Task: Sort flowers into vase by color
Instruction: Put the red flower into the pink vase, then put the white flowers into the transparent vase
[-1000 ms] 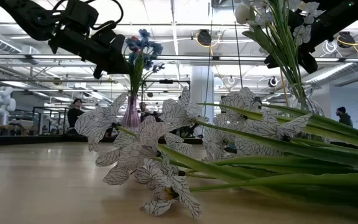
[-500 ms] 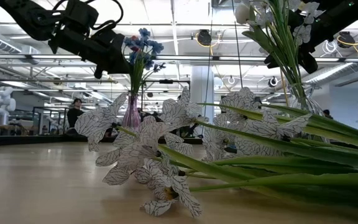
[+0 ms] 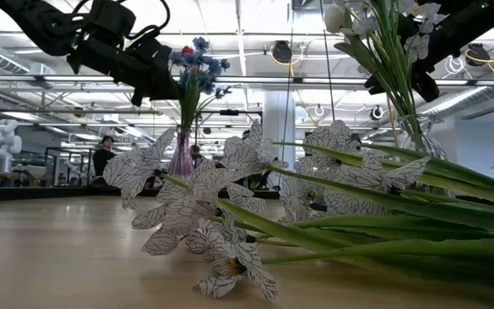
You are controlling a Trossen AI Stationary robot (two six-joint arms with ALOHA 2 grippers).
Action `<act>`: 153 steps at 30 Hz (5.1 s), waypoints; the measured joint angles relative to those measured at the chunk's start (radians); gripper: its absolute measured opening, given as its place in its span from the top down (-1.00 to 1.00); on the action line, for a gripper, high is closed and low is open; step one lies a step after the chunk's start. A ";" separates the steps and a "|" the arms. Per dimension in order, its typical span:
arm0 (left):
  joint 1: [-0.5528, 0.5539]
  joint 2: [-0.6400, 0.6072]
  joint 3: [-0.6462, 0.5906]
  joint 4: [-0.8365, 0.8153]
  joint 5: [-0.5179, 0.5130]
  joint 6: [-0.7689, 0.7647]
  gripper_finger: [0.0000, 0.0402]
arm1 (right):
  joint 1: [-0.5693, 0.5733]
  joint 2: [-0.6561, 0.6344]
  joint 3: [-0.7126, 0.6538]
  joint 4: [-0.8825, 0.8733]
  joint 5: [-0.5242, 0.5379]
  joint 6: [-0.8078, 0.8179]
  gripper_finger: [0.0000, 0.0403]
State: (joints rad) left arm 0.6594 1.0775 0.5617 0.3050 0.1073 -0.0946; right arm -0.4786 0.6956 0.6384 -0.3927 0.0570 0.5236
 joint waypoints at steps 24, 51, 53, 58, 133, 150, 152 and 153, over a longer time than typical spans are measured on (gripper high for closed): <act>-0.001 -0.128 0.002 -0.023 -0.011 -0.002 0.28 | 0.000 0.000 0.000 -0.002 0.082 0.007 0.58; -0.644 -0.319 0.003 -0.248 -0.611 -0.158 0.28 | -0.014 -0.045 0.378 -0.326 0.147 -0.286 0.94; -0.708 -0.315 0.003 -0.247 -0.671 -0.168 0.28 | -0.011 -0.043 0.449 -0.424 0.145 -0.283 0.97; -0.821 -0.293 0.003 -0.264 -0.768 -0.187 0.28 | 0.014 -0.027 0.570 -0.624 0.068 -0.227 0.99; -1.047 -0.259 0.002 -0.636 -0.295 -0.335 0.28 | 1.207 1.425 1.090 -0.589 0.047 1.021 0.48; -1.047 -0.259 0.002 -0.636 -0.299 -0.337 0.28 | 1.186 1.571 1.094 -0.481 0.029 0.896 -0.03; -1.047 -0.259 0.002 -0.637 -0.299 -0.338 0.28 | 1.186 1.574 1.093 -0.482 0.026 0.881 0.11; -1.047 -0.259 0.002 -0.637 -0.299 -0.338 0.28 | 1.185 1.574 1.093 -0.486 0.027 0.886 0.23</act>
State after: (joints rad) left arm -0.3878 0.8181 0.5636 -0.3317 -0.1917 -0.4324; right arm 0.7068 2.2696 1.7311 -0.8787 0.0837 1.4092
